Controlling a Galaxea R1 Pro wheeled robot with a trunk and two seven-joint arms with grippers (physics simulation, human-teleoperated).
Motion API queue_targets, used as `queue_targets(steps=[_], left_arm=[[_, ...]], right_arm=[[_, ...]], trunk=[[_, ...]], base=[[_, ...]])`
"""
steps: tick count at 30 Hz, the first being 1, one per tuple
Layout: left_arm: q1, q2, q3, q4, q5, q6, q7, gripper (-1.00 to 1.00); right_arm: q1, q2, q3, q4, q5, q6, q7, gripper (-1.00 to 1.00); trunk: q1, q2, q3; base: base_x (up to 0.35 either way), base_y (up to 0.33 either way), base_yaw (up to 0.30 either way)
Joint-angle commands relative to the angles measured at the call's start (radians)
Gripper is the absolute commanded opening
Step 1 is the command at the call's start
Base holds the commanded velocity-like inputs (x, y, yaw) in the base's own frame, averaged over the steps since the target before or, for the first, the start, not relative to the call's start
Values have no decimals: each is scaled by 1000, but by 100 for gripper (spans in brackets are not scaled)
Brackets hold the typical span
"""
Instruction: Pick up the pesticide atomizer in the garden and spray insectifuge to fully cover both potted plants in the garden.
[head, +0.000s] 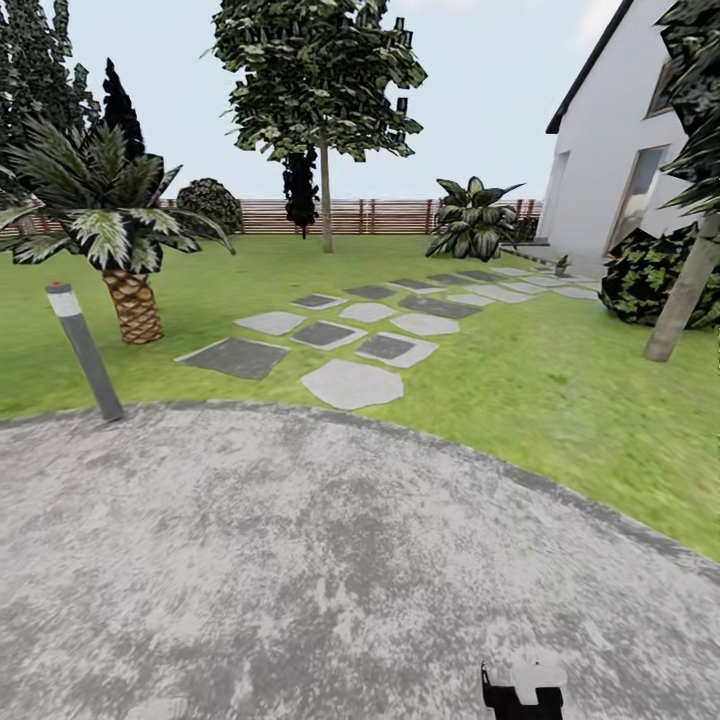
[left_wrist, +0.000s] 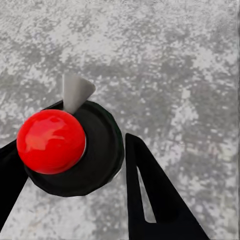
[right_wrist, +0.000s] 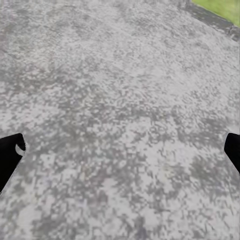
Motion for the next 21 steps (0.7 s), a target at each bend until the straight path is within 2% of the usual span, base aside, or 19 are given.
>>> queue_targets(steps=[1,10,17,21], left_arm=[[-1,0,7,1,-10,-4,2,-100],[-1,0,7,0,-10,-4,2,-100],[-1,0,7,1,-10,-4,2,-100],[-1,0,7,0,-10,-4,1,-100]], right_arm=[[-1,1,-4,0,10,-1,-7,100],[-1,4,-5,0,9,-1,-7,100],[-1,4,-6,0,9,-2,-7,100],[-1,4,-6,0,9,-2,-7,100]], trunk=[[0,0,-1],[0,0,-9],[0,0,-10],[0,0,-10]], base=[[340,0,-146],[340,0,-181],[340,0,-27],[340,0,-150]])
